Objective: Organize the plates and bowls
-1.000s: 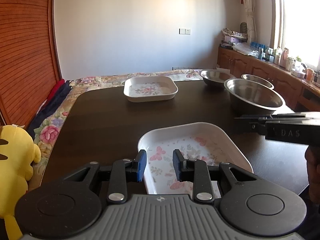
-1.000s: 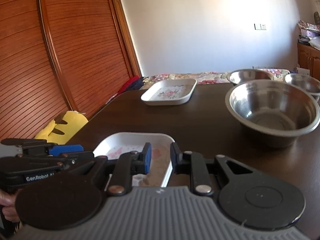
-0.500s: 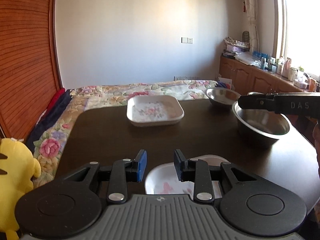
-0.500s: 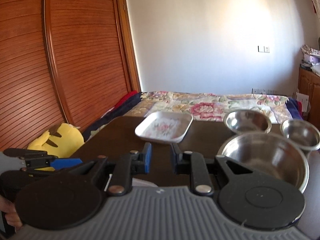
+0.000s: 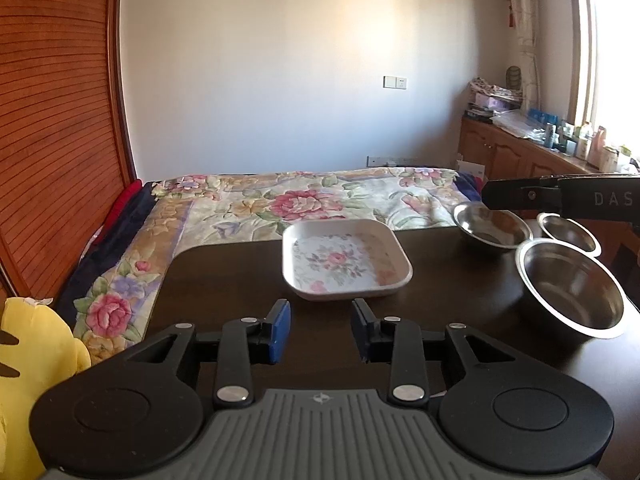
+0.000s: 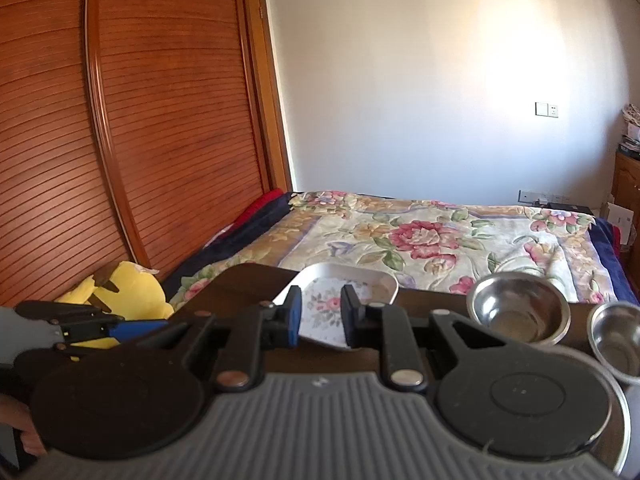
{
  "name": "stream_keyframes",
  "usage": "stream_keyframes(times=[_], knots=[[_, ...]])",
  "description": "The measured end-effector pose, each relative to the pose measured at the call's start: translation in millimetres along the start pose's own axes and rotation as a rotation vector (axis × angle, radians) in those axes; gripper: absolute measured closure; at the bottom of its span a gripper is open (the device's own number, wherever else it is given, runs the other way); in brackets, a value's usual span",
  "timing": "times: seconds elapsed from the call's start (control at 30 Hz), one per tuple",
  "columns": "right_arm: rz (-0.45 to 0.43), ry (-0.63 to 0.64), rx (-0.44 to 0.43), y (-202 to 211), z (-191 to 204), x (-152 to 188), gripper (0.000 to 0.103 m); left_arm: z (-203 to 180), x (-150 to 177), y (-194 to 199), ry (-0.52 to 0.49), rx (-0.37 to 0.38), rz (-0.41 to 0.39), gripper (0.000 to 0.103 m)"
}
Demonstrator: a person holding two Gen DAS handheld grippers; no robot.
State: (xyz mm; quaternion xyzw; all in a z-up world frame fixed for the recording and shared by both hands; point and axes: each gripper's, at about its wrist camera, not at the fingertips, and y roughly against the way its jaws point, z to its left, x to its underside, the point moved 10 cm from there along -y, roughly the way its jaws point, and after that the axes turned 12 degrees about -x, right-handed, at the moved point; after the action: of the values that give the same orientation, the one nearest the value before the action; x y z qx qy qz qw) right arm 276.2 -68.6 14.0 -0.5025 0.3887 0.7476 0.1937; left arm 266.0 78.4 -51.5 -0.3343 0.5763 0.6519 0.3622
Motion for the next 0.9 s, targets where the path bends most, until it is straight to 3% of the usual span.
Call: stream_keyframes(times=[0.37, 0.9], knots=[[0.053, -0.005, 0.01, -45.2, -22.5, -13.8, 0.08, 9.4, -28.7, -44.6, -0.005, -0.01, 0.02, 0.066], [0.189, -0.084, 0.047, -97.9, -52.0, 9.0, 0.071, 12.3, -26.5, -102.2, -0.023, 0.0, 0.079, 0.064]])
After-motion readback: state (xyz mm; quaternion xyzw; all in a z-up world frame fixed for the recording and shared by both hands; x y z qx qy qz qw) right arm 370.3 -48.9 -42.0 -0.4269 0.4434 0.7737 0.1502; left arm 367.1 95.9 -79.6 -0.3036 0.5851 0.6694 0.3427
